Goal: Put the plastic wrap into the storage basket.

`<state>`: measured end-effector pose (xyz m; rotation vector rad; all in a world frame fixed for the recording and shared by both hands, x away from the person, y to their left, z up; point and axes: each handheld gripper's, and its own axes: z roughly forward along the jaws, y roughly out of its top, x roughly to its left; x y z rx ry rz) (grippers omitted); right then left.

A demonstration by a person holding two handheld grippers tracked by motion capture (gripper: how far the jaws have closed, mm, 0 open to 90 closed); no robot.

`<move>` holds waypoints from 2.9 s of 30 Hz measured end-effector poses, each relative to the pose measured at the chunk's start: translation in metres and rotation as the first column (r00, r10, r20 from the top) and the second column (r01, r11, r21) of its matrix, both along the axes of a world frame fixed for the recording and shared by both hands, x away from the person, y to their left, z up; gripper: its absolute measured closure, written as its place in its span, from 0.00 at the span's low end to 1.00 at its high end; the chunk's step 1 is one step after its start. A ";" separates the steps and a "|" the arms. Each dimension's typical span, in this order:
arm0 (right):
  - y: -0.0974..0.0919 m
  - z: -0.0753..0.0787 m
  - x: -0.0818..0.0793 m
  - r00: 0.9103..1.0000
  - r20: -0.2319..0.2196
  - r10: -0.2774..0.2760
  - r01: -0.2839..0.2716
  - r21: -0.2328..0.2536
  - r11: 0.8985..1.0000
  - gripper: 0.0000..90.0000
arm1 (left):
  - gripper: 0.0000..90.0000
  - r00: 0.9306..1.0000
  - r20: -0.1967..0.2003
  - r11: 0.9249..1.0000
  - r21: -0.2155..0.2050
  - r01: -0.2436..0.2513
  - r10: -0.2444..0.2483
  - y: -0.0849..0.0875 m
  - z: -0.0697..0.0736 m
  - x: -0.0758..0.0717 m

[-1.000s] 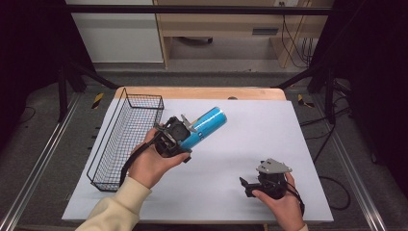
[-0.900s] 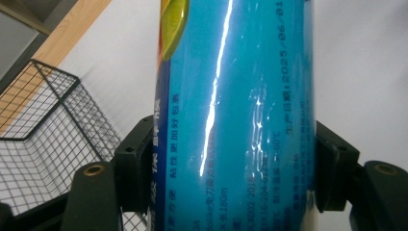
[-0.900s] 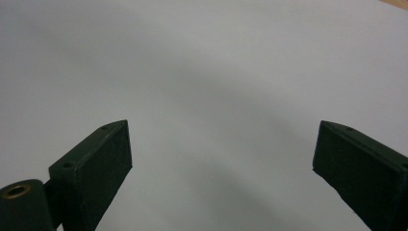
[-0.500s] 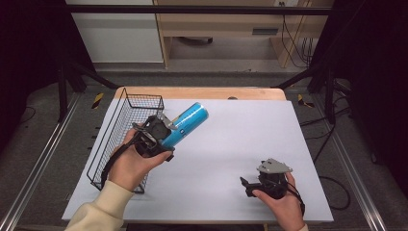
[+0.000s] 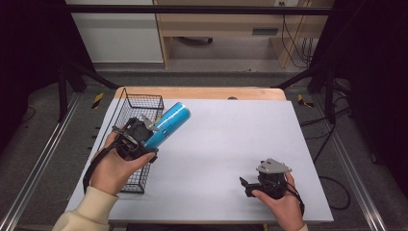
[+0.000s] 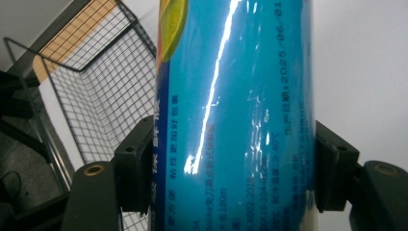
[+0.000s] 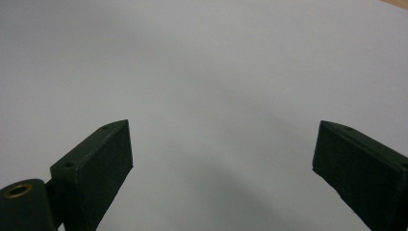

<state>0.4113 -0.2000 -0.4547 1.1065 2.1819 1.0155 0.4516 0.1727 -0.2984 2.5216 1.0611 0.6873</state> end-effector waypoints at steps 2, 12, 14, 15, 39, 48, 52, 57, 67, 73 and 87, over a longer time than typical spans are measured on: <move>0.000 0.000 0.000 1.000 -0.001 0.000 0.000 0.001 1.000 0.08 | 0.35 1.000 -0.002 1.000 0.004 -0.012 0.012 0.005 0.001 -0.001; 0.000 0.006 -0.003 1.000 0.021 0.005 -0.005 0.011 1.000 0.09 | 0.35 0.997 -0.007 0.997 0.039 -0.070 0.071 0.025 0.007 -0.006; -0.001 0.005 -0.003 1.000 0.020 0.006 -0.006 0.008 1.000 0.09 | 0.35 0.997 -0.007 0.996 0.040 -0.075 0.075 0.027 0.007 -0.007; 0.000 0.005 -0.003 1.000 0.019 0.008 -0.008 0.008 1.000 0.09 | 0.35 0.997 -0.008 0.996 0.043 -0.081 0.082 0.028 0.007 -0.008; 0.003 0.002 -0.003 1.000 0.007 0.012 -0.012 0.003 1.000 0.09 | 0.35 0.989 -0.027 0.988 0.051 -0.143 0.145 0.053 -0.001 -0.015; 0.004 0.001 -0.003 1.000 0.003 0.014 -0.014 0.003 1.000 0.09 | 0.35 0.985 -0.040 0.985 0.060 -0.164 0.167 0.060 -0.004 -0.015; 0.004 0.001 -0.003 1.000 0.003 0.014 -0.014 0.003 1.000 0.09 | 0.35 0.984 -0.043 0.984 0.057 -0.168 0.170 0.060 -0.006 -0.015; 0.004 0.001 -0.003 1.000 0.002 0.015 -0.015 0.004 1.000 0.09 | 0.35 0.983 -0.052 0.983 0.054 -0.176 0.179 0.062 -0.009 -0.016; 0.004 0.000 -0.003 1.000 0.002 0.022 -0.022 -0.002 1.000 0.09 | 0.35 0.977 -0.060 0.978 0.045 -0.204 0.206 0.072 -0.016 -0.016; 0.004 0.000 -0.003 1.000 0.001 0.024 -0.024 -0.001 1.000 0.09 | 0.35 0.972 -0.067 0.974 0.040 -0.221 0.224 0.076 -0.020 -0.015; 0.005 0.000 -0.003 1.000 -0.004 0.025 -0.025 -0.001 1.000 0.09 | 0.35 0.969 -0.083 0.973 0.045 -0.229 0.232 0.078 -0.027 -0.014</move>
